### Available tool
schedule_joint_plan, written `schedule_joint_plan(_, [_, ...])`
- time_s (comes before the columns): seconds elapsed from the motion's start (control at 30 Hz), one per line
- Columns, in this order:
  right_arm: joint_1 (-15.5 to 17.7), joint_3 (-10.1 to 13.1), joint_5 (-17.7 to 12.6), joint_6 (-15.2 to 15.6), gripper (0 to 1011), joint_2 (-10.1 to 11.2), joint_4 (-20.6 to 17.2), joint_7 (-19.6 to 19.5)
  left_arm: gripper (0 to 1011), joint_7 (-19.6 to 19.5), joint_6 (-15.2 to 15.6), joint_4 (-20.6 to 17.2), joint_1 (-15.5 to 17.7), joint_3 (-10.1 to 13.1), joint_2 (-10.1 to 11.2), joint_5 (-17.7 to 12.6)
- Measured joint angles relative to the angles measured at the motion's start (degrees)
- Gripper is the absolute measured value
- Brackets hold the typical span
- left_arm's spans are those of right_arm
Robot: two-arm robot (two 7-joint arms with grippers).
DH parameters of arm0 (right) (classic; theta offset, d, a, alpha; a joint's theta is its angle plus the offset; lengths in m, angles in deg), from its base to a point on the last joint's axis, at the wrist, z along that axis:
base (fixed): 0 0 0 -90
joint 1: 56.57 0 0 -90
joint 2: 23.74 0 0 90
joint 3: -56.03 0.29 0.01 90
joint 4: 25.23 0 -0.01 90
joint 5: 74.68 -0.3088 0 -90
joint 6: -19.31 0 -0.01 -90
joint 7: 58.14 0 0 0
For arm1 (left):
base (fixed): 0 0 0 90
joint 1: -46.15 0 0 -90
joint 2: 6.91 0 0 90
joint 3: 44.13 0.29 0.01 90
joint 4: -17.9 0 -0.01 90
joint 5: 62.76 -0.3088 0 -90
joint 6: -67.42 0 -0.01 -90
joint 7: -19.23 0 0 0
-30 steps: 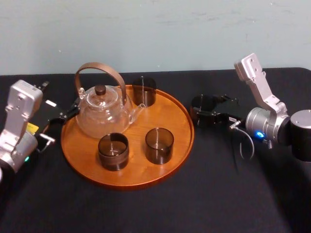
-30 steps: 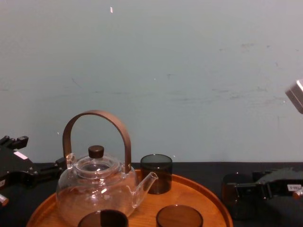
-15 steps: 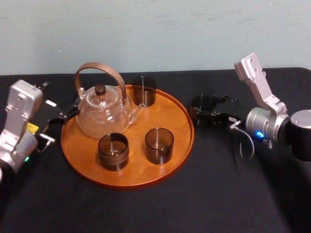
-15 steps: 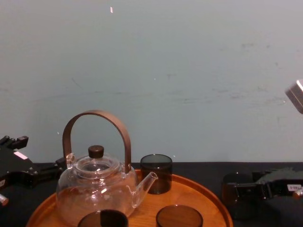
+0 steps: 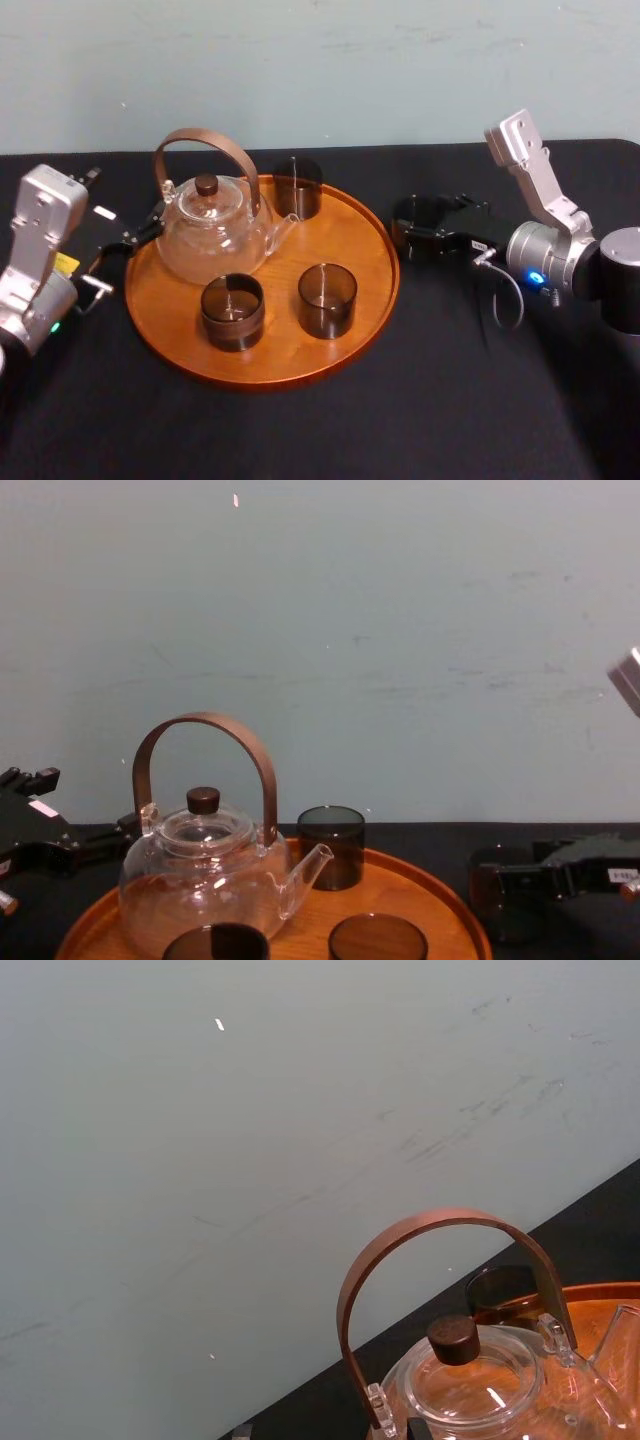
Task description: Pick up the glass from the table and place it on the tray.
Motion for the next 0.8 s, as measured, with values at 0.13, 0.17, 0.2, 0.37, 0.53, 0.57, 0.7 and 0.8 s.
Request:
schedule_joint_plan(0.13, [0.41,0.34,-0.51,-0.5,879,0.26,-0.68,0.36,1001,0.0,0.0,0.0,0.0,0.0,0.0,0.0])
schedule_joint_plan(0.17, [0.47,0.38,-0.58,-0.56,879,0.33,-0.84,0.4,1001,0.0,0.0,0.0,0.0,0.0,0.0,0.0])
schedule_joint_plan(0.2, [0.64,0.44,-0.67,-0.63,879,0.48,-1.24,0.43,1001,0.0,0.0,0.0,0.0,0.0,0.0,0.0])
schedule_joint_plan(0.37, [1.18,0.53,-0.9,-0.57,879,1.01,-2.87,0.43,1001,0.0,0.0,0.0,0.0,0.0,0.0,0.0])
schedule_joint_plan(0.53, [1.74,0.58,-1.09,-0.28,879,1.57,-4.67,0.34,1001,0.0,0.0,0.0,0.0,0.0,0.0,0.0])
schedule_joint_plan(0.57, [1.82,0.58,-1.1,-0.23,879,1.64,-4.89,0.3,1001,0.0,0.0,0.0,0.0,0.0,0.0,0.0])
schedule_joint_plan(0.7, [2.21,0.59,-1.23,-0.03,879,2.03,-6.1,0.08,1001,0.0,0.0,0.0,0.0,0.01,0.0,0.0])
schedule_joint_plan(0.8, [2.38,0.59,-1.27,0.02,879,2.19,-6.65,-0.01,1001,0.0,0.0,0.0,0.0,0.0,0.0,0.0])
